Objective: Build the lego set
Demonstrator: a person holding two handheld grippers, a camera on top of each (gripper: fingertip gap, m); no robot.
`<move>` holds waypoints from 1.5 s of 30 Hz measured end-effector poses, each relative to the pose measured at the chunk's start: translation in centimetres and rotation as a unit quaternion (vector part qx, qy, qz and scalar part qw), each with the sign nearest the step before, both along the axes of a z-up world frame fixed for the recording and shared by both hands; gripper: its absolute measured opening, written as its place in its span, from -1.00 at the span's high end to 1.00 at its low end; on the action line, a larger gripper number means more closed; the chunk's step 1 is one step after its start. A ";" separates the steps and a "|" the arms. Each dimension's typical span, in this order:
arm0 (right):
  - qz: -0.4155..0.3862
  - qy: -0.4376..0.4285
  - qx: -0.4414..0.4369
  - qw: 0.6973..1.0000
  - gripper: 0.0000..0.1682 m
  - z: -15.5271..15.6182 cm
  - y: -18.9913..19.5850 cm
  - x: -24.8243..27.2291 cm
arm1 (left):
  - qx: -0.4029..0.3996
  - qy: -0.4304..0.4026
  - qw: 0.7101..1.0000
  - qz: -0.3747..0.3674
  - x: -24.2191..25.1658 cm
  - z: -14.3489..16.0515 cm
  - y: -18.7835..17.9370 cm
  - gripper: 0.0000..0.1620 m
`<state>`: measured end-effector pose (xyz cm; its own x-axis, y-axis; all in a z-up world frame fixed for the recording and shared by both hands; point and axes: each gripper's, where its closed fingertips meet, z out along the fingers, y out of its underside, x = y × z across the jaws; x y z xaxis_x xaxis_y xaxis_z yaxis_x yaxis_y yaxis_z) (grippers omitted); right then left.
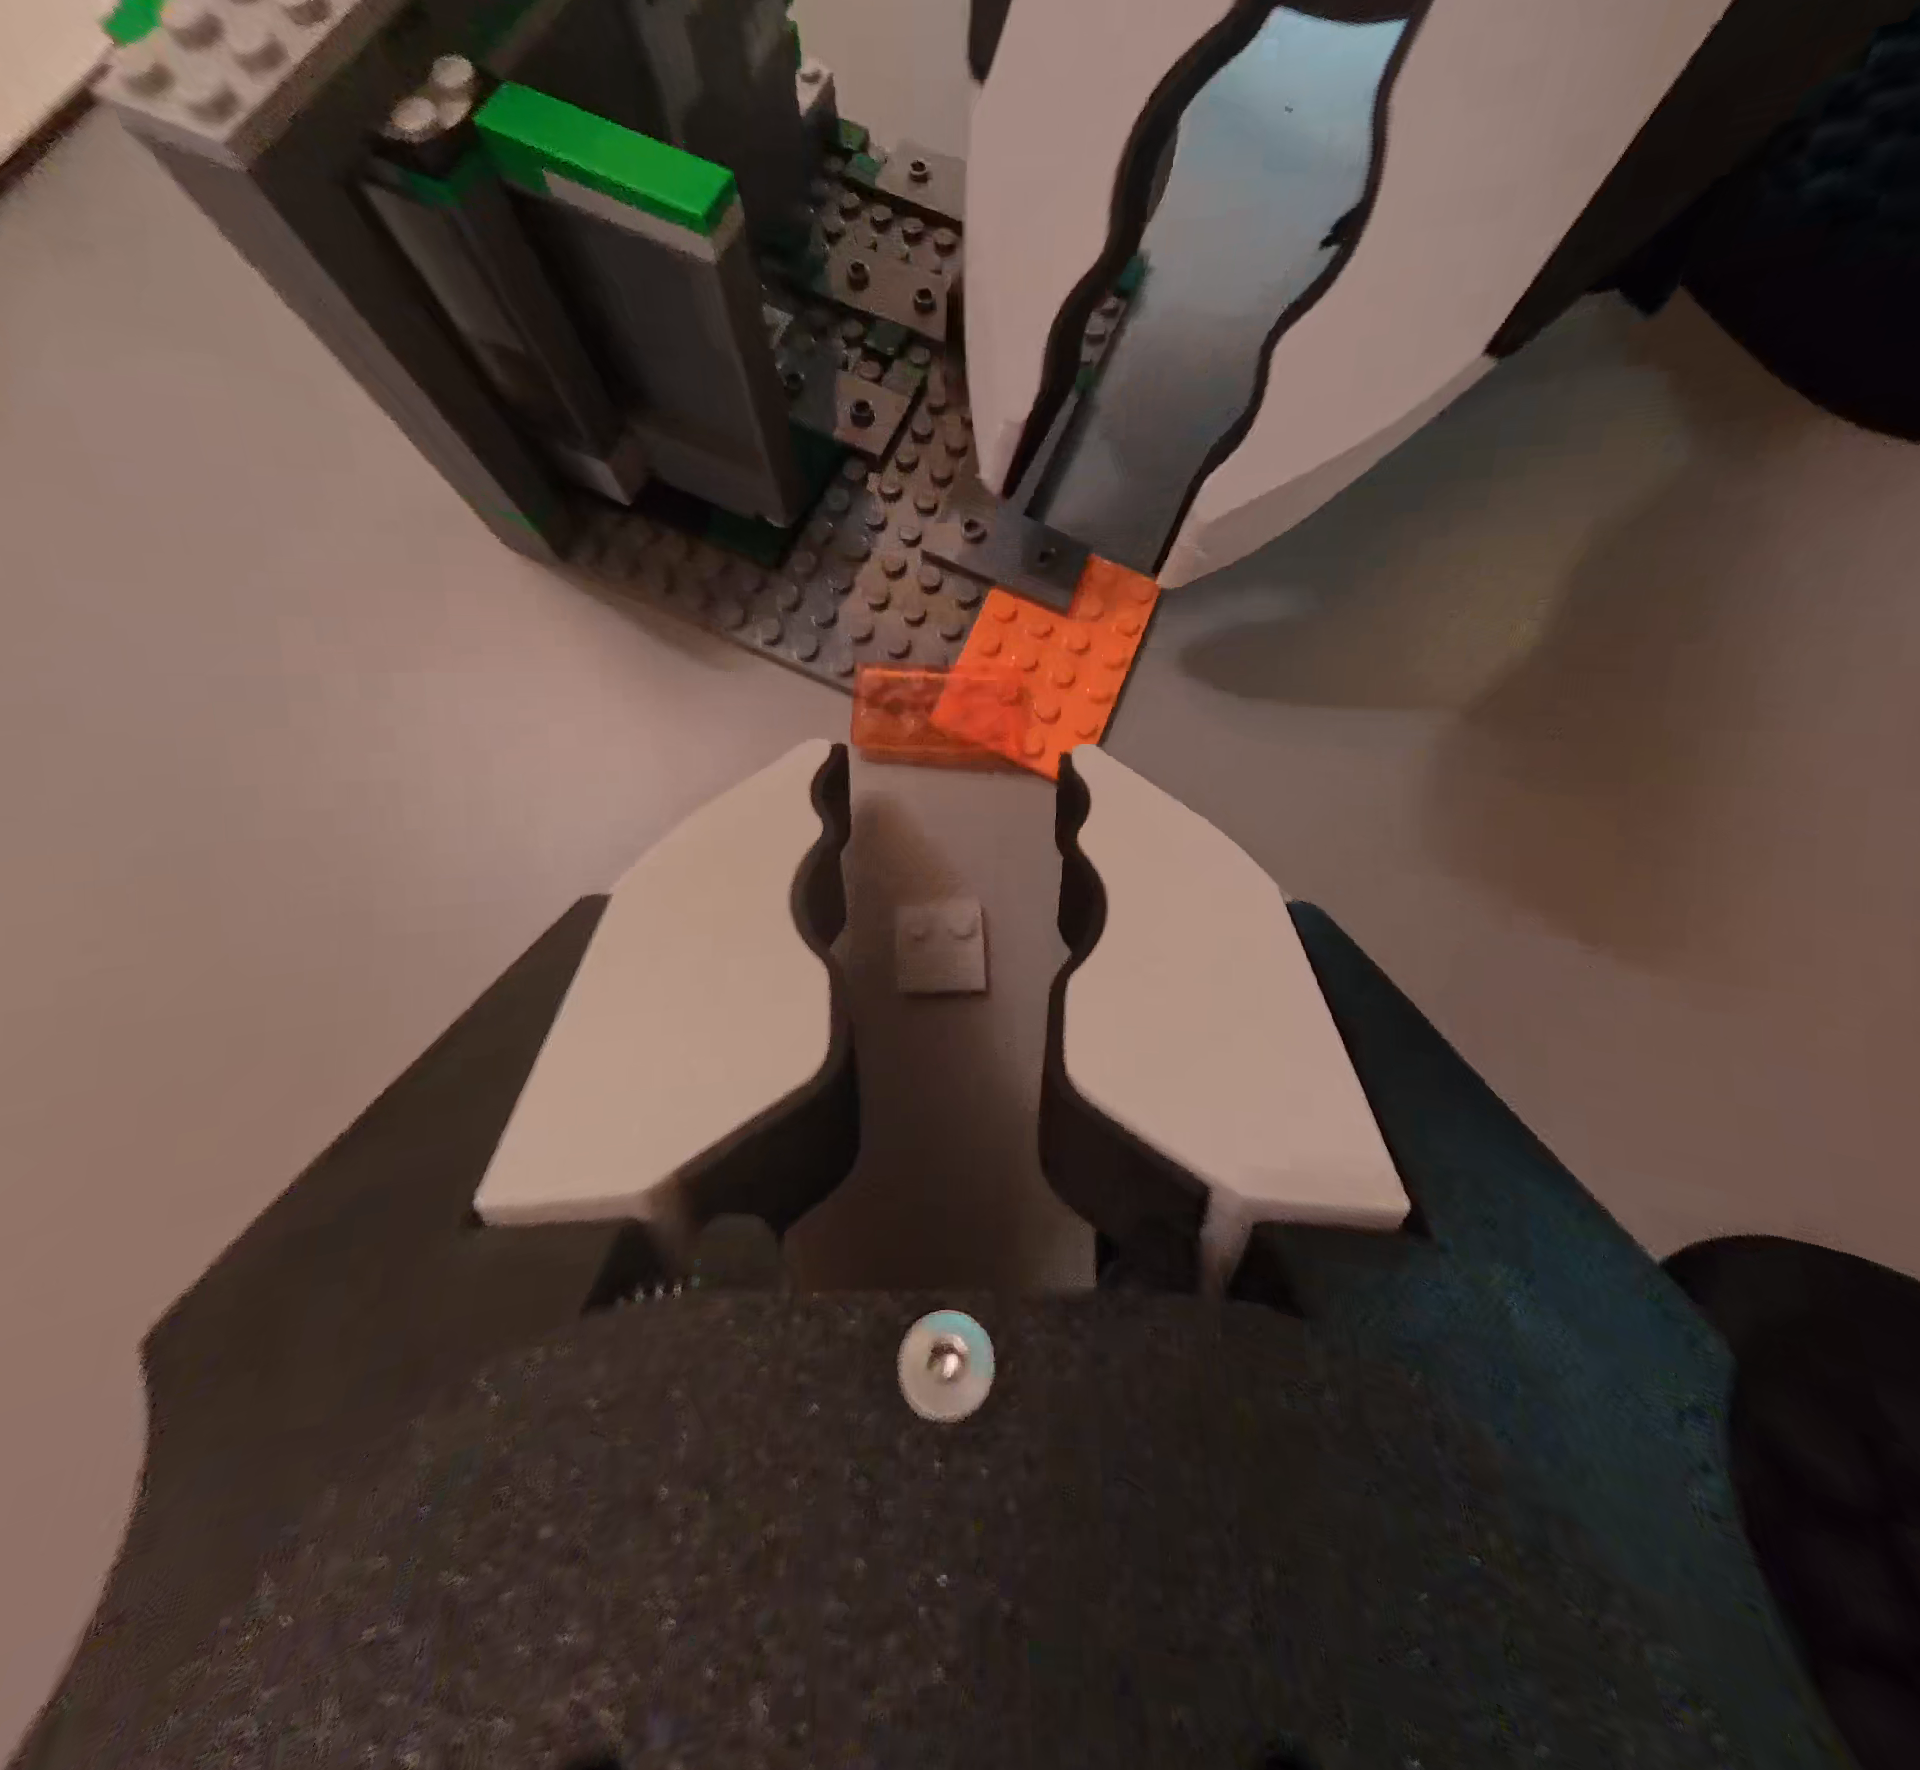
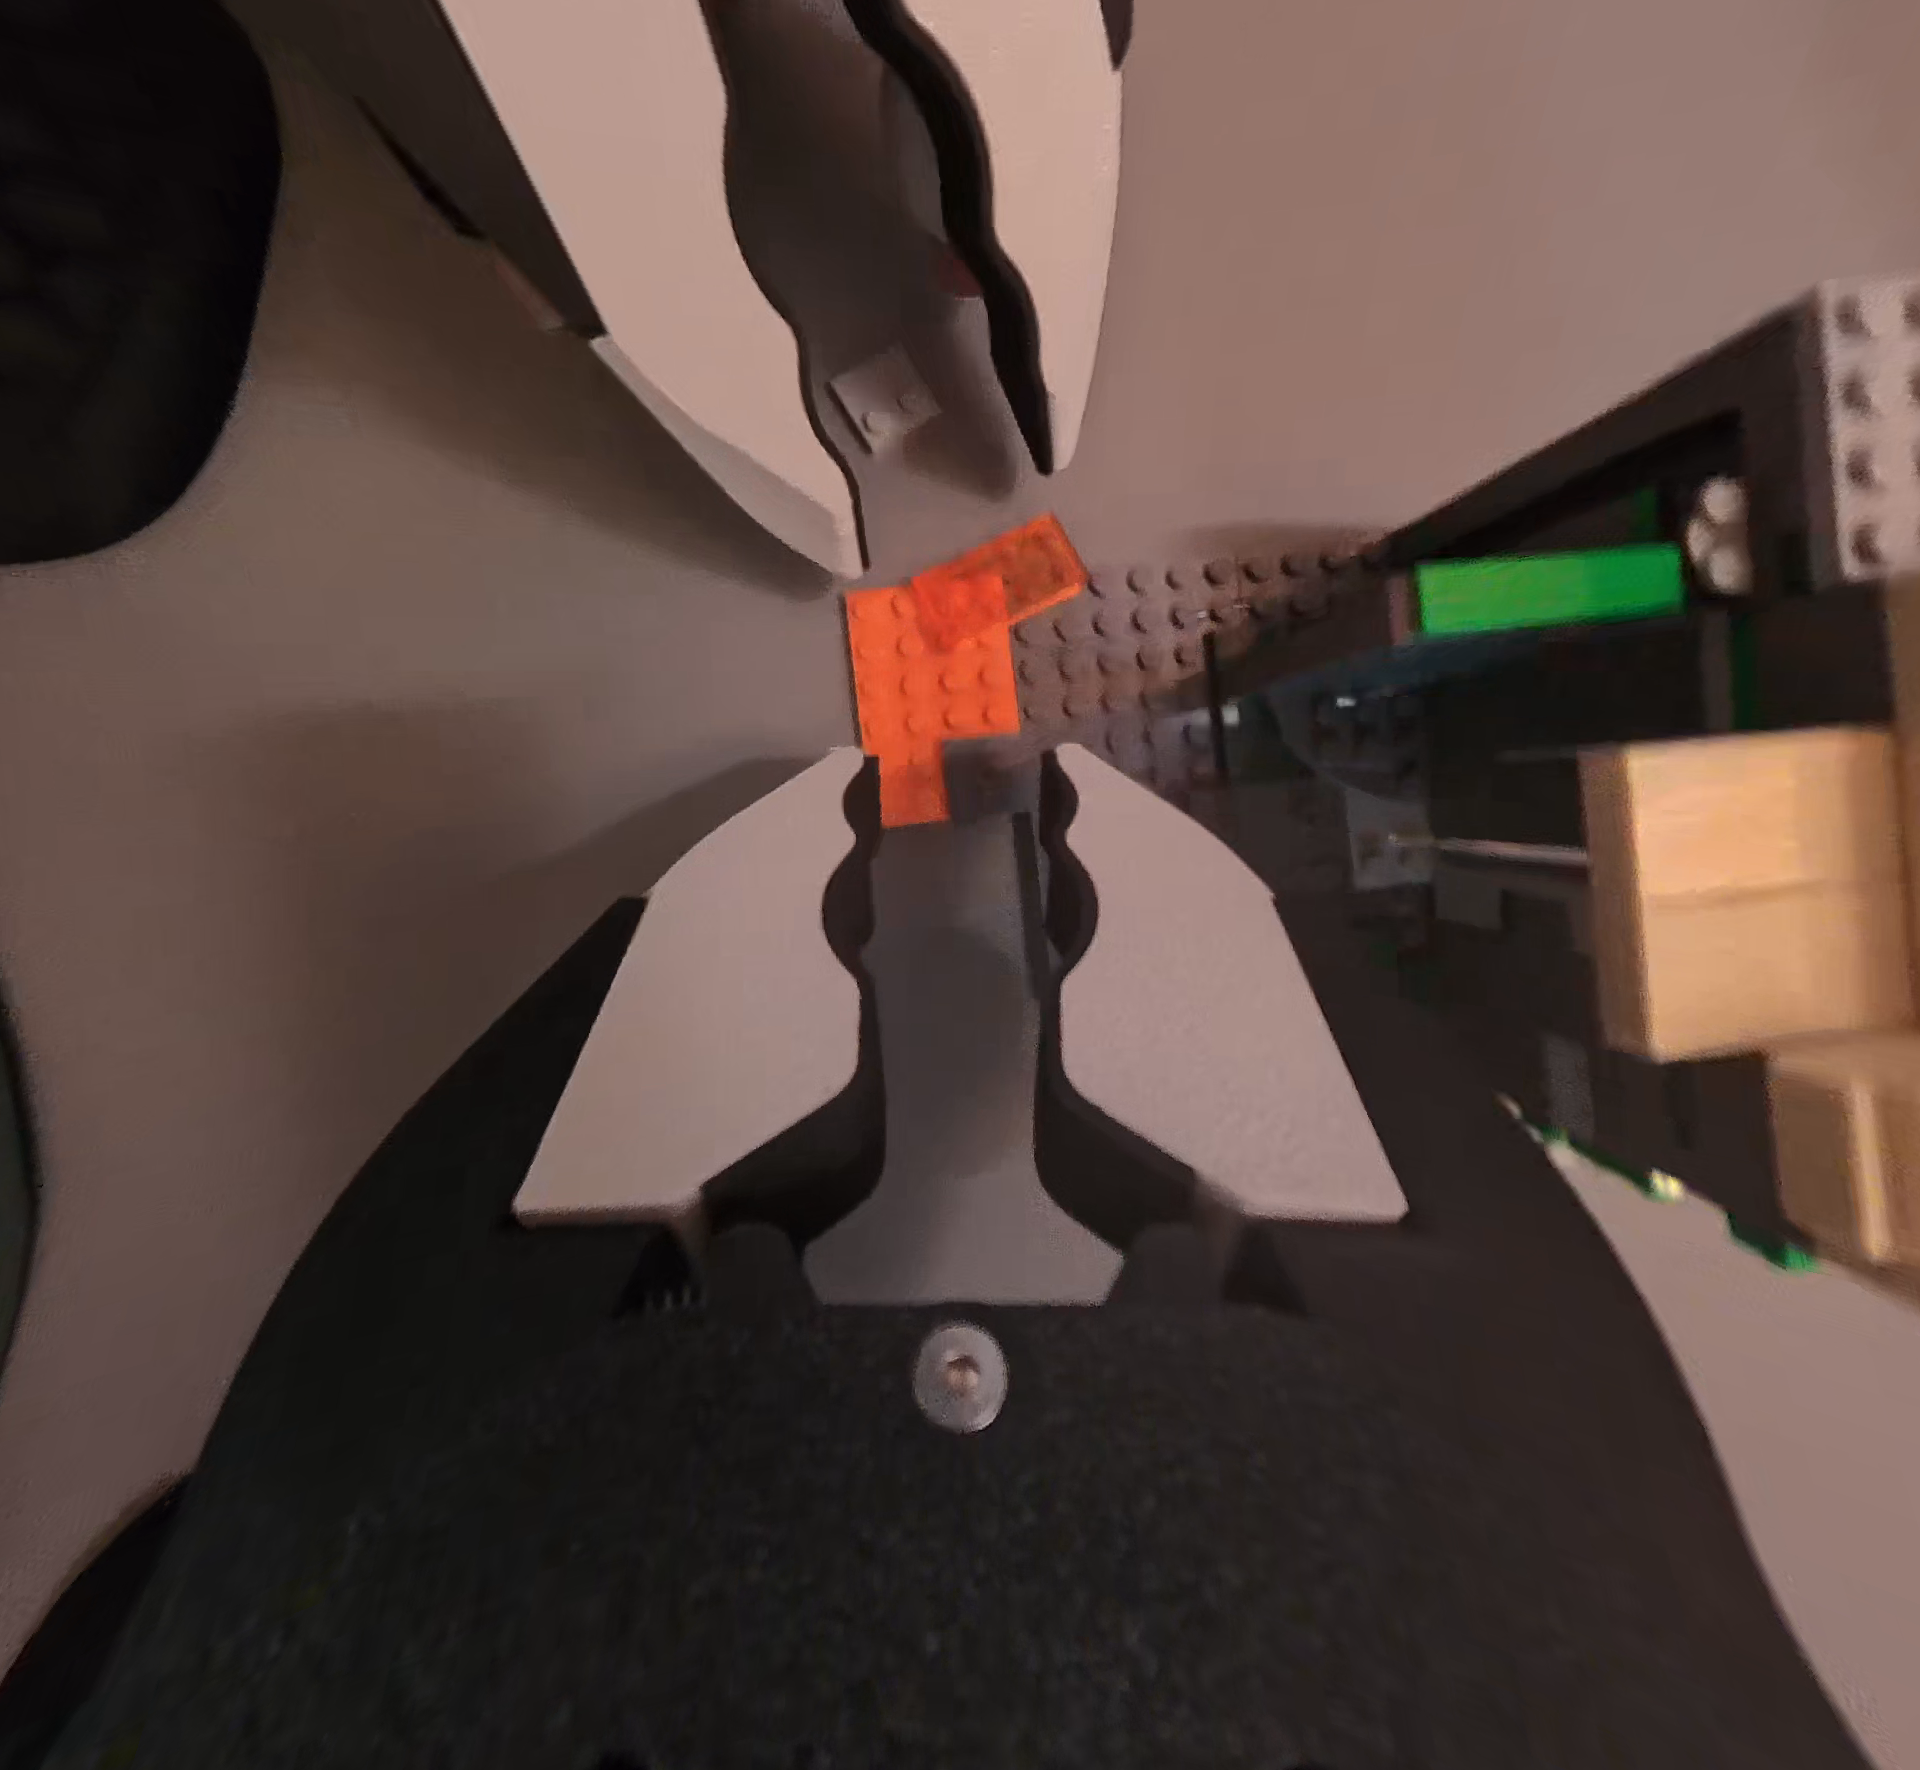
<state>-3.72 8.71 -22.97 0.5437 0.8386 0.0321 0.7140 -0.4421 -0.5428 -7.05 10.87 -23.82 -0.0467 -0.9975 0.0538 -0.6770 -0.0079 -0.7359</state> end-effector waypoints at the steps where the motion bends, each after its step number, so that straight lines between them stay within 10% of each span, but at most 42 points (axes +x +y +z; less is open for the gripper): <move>1: -0.012 0.001 0.005 1.000 0.65 0.1 -0.1 0.6 | 0.002 0.009 1.000 -0.006 0.3 -0.1 0.1 0.53; 11: -0.244 0.071 0.138 0.957 0.35 3.3 3.4 10.1 | 0.003 0.059 0.997 -0.043 1.9 -1.0 0.1 0.59; 16: -0.104 0.116 0.166 0.974 0.36 2.7 7.1 10.1 | 0.006 0.072 0.996 -0.061 2.0 -0.9 -0.2 0.59; 21: 0.082 0.168 0.105 0.977 0.78 2.9 7.5 8.3 | 0.008 0.070 0.996 -0.062 1.9 -0.7 -0.5 0.59; 31: 0.338 0.220 -0.010 0.915 0.79 2.9 7.3 6.1 | 0.011 0.040 0.999 -0.033 1.5 1.1 -4.0 0.60; 45: 0.473 0.214 -0.015 0.855 0.70 3.5 7.6 0.6 | -0.029 0.021 0.998 0.051 1.4 1.4 -7.5 0.60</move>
